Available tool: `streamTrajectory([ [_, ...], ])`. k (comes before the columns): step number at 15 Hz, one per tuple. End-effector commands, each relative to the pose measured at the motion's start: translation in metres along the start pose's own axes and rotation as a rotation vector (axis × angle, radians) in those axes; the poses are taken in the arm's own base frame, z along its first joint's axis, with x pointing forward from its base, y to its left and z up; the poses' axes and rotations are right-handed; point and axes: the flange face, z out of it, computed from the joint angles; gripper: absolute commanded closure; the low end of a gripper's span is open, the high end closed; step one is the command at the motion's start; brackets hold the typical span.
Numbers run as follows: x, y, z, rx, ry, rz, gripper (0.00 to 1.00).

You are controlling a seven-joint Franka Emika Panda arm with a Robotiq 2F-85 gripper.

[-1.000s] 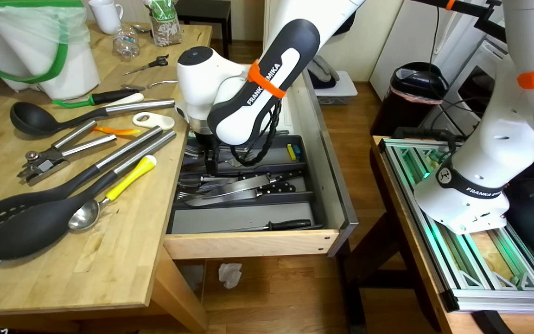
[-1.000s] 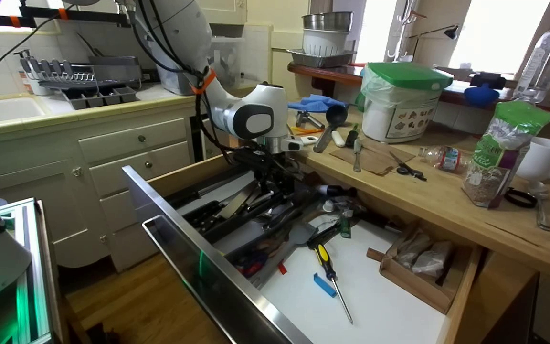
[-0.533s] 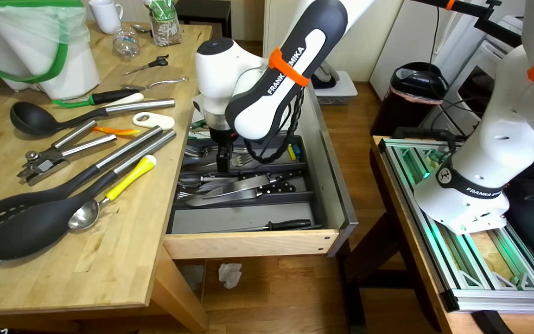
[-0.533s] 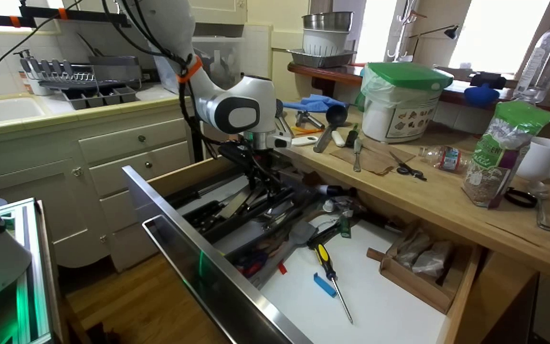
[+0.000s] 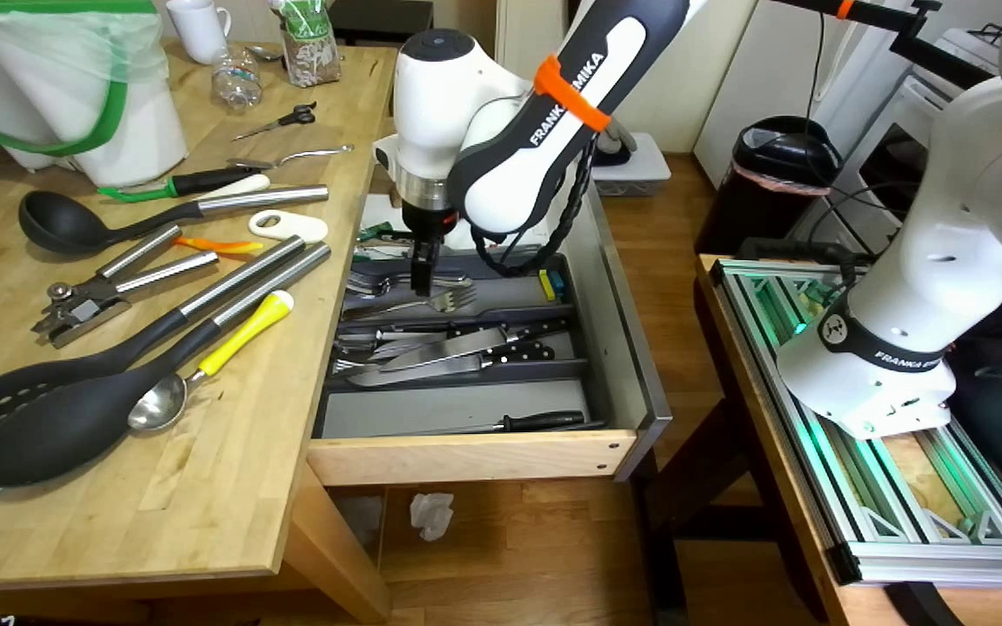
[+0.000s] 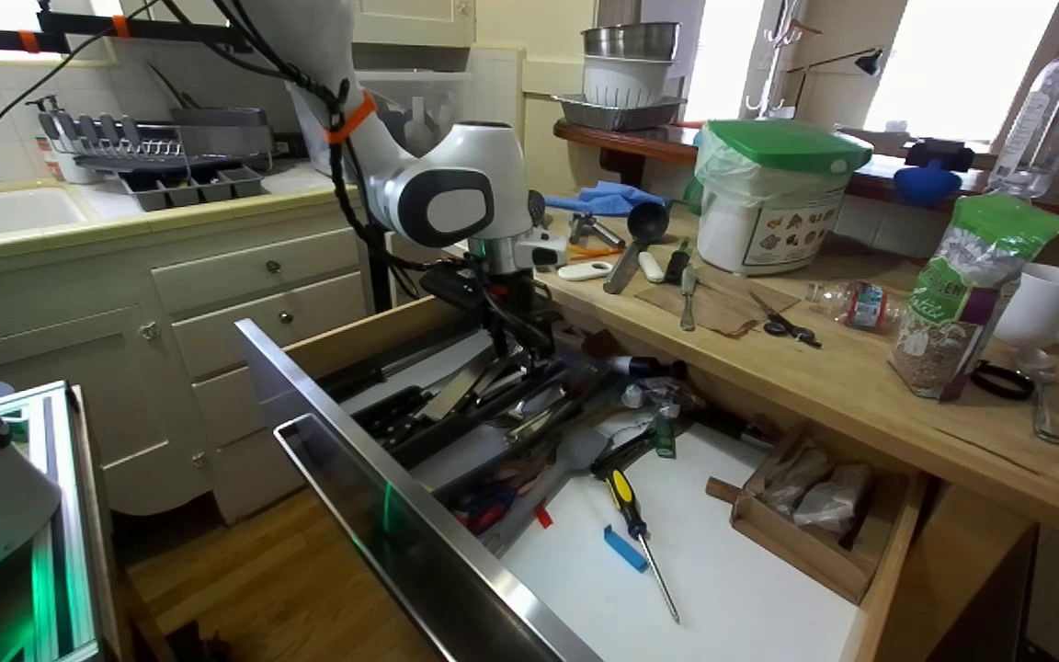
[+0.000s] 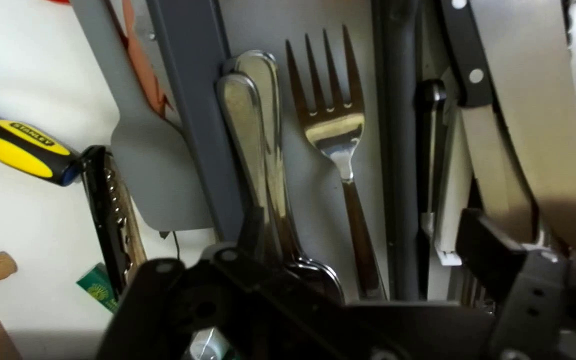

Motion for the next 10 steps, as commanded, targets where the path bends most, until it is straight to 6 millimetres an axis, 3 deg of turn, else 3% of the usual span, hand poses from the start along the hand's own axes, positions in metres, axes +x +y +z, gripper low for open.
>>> streamTrajectory([
  [1,-0.001,0.008,0.002,-0.048,0.052,-0.040,0.34],
  [6,0.006,0.015,0.012,-0.053,0.109,-0.088,0.60],
  [10,0.012,0.019,0.028,-0.053,0.137,-0.110,0.71],
])
